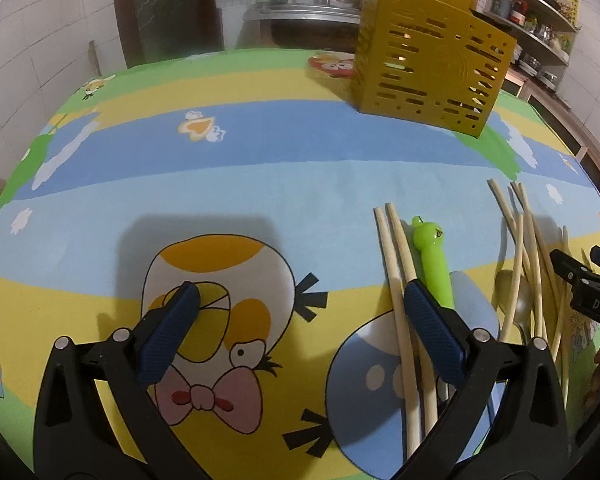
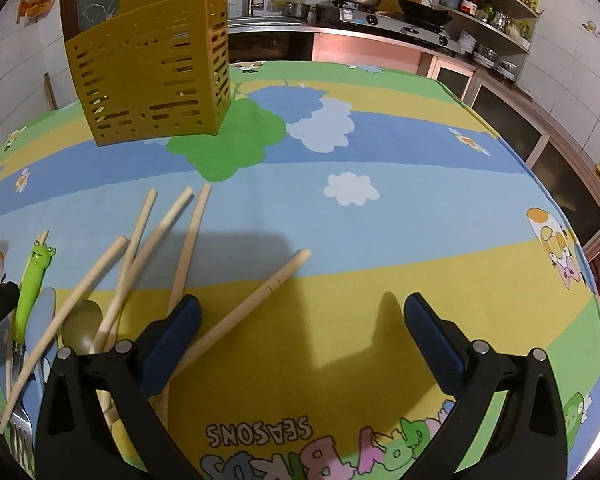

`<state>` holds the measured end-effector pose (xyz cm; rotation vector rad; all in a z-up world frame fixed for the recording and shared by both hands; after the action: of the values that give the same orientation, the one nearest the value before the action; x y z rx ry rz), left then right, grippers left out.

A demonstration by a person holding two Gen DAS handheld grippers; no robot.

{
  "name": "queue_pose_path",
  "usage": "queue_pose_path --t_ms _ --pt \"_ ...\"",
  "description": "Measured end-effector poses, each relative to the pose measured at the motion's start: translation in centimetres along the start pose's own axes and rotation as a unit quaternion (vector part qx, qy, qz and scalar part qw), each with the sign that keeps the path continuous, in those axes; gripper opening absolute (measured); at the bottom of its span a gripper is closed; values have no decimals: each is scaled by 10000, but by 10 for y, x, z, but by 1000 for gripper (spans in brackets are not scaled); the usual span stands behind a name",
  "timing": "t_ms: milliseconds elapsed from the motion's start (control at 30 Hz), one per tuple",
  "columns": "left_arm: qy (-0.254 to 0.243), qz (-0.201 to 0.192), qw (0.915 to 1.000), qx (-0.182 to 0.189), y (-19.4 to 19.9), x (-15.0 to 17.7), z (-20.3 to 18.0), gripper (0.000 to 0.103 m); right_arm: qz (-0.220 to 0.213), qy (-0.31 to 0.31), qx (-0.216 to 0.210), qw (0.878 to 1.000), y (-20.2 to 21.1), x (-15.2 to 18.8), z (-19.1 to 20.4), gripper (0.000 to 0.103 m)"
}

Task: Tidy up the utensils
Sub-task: 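Move the right tool down toward the wooden chopsticks on the table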

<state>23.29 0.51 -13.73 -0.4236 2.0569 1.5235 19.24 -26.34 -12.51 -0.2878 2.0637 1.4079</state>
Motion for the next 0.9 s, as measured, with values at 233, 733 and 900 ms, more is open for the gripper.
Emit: queue_pose_path --t_ms 233,733,900 --pt "-259 131 9994 -202 -5 -1 -6 99 -224 -152 120 9996 14 -11 -15 99" --pt "-275 188 9993 -143 -11 -6 -4 99 546 -891 145 9944 5 33 -24 99" --pt "-295 188 9993 -102 -13 -7 -4 99 472 -1173 342 9914 7 37 -26 99"
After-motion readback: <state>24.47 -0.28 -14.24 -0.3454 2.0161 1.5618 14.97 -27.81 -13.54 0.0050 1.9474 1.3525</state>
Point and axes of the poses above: each gripper's, at about its wrist camera, not at the fingertips, and y roughly against the way its jaws point, z to its left, x to its underside, the point moved 9 cm from there along -y, roughly the way its jaws point, and after that the axes turned 13 degrees about x, right-handed, at the moved point
